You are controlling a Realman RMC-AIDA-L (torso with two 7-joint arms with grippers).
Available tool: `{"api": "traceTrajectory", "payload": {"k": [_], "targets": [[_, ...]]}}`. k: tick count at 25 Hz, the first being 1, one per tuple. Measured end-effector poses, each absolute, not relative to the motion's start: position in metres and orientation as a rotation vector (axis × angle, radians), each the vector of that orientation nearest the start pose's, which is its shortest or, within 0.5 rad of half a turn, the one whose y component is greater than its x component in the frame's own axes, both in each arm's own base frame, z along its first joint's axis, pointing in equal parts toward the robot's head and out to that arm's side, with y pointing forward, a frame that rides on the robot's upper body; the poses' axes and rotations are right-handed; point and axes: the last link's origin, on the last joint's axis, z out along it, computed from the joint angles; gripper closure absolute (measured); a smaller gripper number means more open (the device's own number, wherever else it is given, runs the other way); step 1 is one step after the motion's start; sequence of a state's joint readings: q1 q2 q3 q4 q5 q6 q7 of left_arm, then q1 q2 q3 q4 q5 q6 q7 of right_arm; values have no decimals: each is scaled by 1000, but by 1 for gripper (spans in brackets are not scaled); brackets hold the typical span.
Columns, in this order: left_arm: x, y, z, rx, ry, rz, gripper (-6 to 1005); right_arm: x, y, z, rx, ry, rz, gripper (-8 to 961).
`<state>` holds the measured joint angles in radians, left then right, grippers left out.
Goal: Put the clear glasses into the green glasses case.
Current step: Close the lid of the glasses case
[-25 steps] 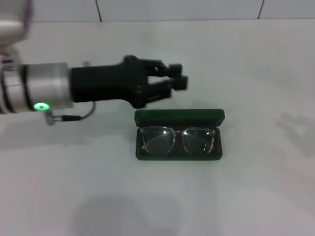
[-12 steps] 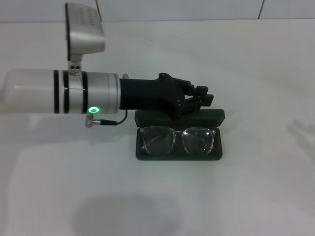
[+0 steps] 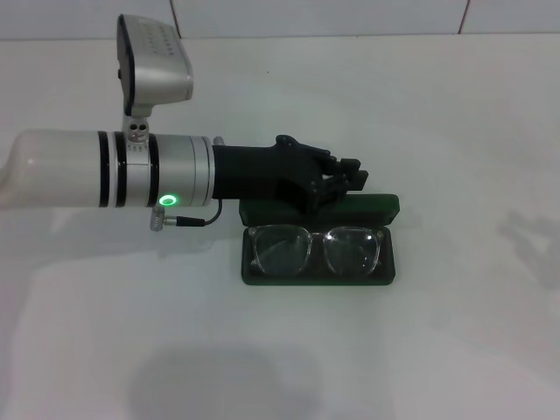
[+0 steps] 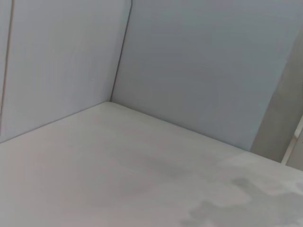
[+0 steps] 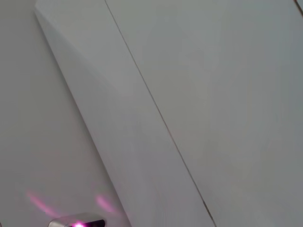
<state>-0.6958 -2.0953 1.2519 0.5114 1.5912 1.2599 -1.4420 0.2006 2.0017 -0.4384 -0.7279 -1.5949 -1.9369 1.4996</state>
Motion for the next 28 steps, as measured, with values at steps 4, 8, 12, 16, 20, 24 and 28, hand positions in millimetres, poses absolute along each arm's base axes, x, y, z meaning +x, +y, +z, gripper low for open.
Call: {"api": "traceTrajectory", "payload": {"k": [4, 8, 12, 16, 20, 24, 28], "targets": [[-183, 357, -80, -2879, -590, -701, 835, 316, 235, 115, -2243, 726, 1265, 751], [-187, 357, -81, -2871, -612, -691, 859, 317, 236, 113, -2241, 731, 1266, 751], [-190, 358, -82, -2857, -620, -674, 856, 317, 236, 111, -2236, 733, 1273, 751], [-192, 358, -83, -2856, -618, -669, 853, 318, 236, 107, -2242, 738, 1268, 751], [-192, 358, -83, -2857, -609, -668, 847, 319, 237, 106, -2250, 746, 1257, 751], [-193, 359, -83, -2846, -608, -660, 843, 319, 238, 105, -2249, 748, 1254, 751], [-196, 361, -83, -2824, -618, -643, 842, 319, 238, 105, -2248, 751, 1255, 751]]}}
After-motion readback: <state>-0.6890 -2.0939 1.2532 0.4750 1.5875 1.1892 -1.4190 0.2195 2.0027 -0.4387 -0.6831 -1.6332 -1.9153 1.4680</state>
